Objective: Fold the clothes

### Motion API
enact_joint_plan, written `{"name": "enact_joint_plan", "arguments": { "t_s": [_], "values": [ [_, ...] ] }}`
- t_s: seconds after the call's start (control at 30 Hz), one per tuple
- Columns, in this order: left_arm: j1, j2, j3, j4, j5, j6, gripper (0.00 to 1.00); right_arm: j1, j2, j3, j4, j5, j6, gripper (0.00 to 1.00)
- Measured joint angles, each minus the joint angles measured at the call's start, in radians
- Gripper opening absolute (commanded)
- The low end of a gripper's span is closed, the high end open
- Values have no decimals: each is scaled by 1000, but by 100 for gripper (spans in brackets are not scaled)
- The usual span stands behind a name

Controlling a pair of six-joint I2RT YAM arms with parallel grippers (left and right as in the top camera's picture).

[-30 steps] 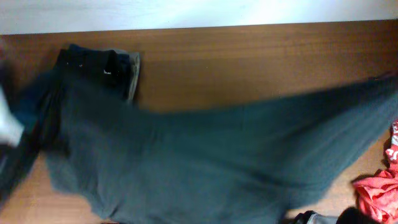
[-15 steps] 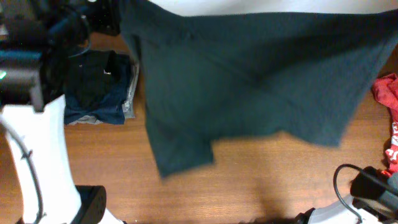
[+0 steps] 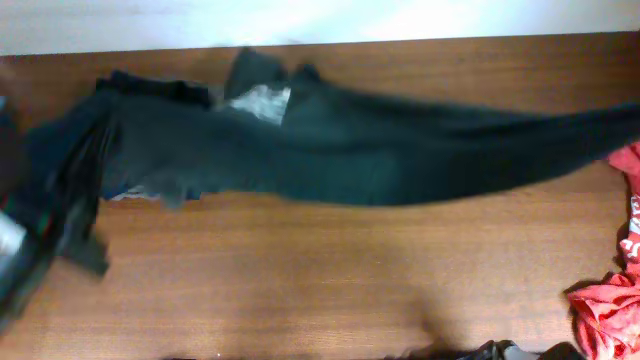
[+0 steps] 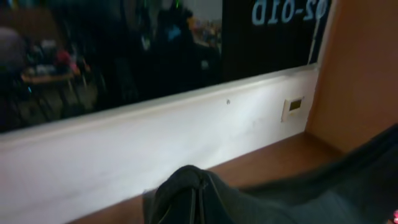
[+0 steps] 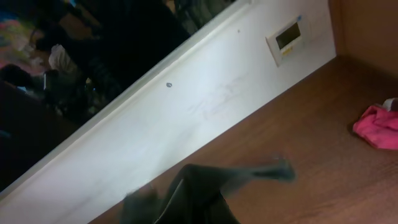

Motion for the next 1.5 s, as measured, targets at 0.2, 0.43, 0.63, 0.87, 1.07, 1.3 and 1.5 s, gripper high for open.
{"name": "enact_joint_plan", "arguments": {
  "t_s": [0.2, 0.43, 0.63, 0.87, 1.07, 1.3, 1.5],
  "values": [
    [0, -97, 9, -36, -83, 22, 0, -3, -23, 2, -12, 13, 1, 4],
    [0, 36, -66, -22, -118, 45, 0, 3, 44, 3, -12, 17, 1, 4],
    [0, 357, -96, 37, -126, 45, 1, 156, 267, 10, -3, 34, -6, 4],
    [-12, 684, -104, 151, -116, 48, 4, 334, 661, 5, 164, 104, -22, 5],
    [-28, 939, -104, 341, -109, 26, 48, 403, 904, 3, 351, 134, -26, 46],
    [-23, 1075, -113, 468, -106, -13, 99, 431, 1036, -3, 484, 132, -36, 99],
    [11, 1037, -5, 319, -106, -26, 99, 348, 978, -3, 407, 53, -72, 99]
  ]
}}
